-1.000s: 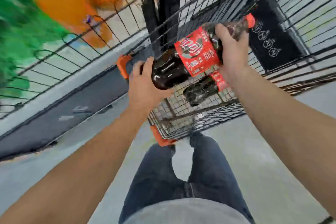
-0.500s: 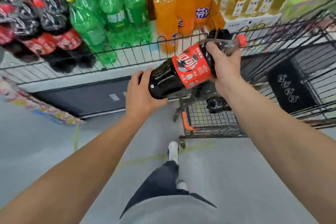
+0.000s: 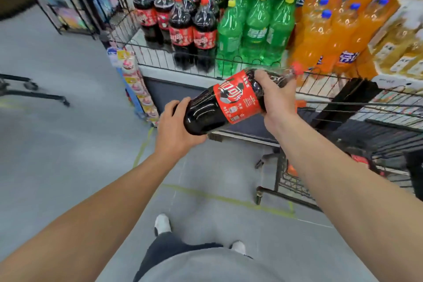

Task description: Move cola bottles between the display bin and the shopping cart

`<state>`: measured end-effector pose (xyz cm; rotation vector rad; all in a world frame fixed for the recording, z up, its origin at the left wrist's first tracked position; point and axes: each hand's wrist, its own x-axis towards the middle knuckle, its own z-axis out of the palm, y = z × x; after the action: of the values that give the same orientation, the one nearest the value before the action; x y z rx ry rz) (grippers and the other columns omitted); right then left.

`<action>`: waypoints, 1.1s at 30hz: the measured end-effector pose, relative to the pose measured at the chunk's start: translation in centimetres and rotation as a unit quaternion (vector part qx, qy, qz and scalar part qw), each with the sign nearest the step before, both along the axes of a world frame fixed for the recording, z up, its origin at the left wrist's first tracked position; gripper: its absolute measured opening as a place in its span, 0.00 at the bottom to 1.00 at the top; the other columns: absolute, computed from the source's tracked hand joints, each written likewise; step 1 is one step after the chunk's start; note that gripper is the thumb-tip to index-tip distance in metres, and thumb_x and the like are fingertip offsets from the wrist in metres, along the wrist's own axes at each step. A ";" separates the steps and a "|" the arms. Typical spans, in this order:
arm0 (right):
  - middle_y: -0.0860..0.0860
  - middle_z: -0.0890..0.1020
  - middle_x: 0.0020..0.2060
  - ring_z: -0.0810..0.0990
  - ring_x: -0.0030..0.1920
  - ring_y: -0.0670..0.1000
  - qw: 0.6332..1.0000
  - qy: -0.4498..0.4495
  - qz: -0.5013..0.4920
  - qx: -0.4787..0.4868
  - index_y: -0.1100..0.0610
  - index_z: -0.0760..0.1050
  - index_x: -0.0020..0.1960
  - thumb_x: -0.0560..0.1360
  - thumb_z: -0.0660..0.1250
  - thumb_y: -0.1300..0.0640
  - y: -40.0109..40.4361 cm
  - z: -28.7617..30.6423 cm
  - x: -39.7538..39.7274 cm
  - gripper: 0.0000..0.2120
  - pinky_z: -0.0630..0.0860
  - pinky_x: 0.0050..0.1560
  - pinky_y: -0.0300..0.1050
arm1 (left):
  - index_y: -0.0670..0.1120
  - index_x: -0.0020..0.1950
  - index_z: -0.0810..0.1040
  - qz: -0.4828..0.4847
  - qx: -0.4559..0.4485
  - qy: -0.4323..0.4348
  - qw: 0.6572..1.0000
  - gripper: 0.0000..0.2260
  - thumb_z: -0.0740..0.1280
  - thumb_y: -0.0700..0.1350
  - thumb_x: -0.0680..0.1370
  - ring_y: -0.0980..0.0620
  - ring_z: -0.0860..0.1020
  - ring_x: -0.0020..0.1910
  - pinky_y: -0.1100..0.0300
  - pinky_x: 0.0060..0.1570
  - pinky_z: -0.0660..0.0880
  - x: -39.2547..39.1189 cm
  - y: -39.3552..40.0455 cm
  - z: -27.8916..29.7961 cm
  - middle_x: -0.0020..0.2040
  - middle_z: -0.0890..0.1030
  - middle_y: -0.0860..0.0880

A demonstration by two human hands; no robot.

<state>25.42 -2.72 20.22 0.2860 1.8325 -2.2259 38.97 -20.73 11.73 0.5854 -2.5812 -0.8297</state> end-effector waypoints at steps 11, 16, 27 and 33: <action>0.51 0.84 0.54 0.87 0.49 0.53 0.998 0.029 0.043 0.019 0.50 0.69 0.64 0.70 0.80 0.53 -21.7 0.2 6.6 0.29 0.85 0.53 0.57 | 0.52 0.74 0.68 0.052 0.071 0.026 0.996 0.43 0.81 0.50 0.61 0.51 0.75 0.61 0.59 0.57 0.73 8.3 -18.6 -0.1 0.65 0.69 0.52; 0.50 0.84 0.54 0.87 0.49 0.52 0.999 0.026 0.034 0.030 0.50 0.69 0.63 0.70 0.80 0.53 -28.4 0.3 7.2 0.27 0.85 0.54 0.58 | 0.52 0.73 0.69 0.042 0.076 0.026 0.996 0.42 0.81 0.50 0.61 0.51 0.75 0.60 0.58 0.57 0.73 8.8 -25.7 0.0 0.64 0.69 0.52; 0.50 0.83 0.52 0.86 0.45 0.48 0.999 0.009 0.017 0.043 0.52 0.68 0.64 0.72 0.79 0.54 -38.0 -1.2 0.3 0.28 0.84 0.48 0.49 | 0.52 0.73 0.68 0.022 0.093 0.003 0.995 0.43 0.82 0.50 0.61 0.50 0.75 0.61 0.58 0.57 0.74 1.3 -35.7 -1.7 0.66 0.68 0.52; 0.48 0.83 0.52 0.86 0.46 0.46 0.999 0.029 -0.009 0.034 0.51 0.70 0.62 0.71 0.80 0.55 -42.8 -1.1 -8.6 0.26 0.84 0.45 0.45 | 0.51 0.75 0.68 0.002 0.084 0.002 0.996 0.45 0.82 0.50 0.61 0.52 0.73 0.62 0.58 0.61 0.73 -8.5 -41.6 -1.7 0.67 0.68 0.51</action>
<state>16.86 -45.57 19.10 0.2535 1.9475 -2.2086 30.49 -62.30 10.03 0.6352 -2.5221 -1.0521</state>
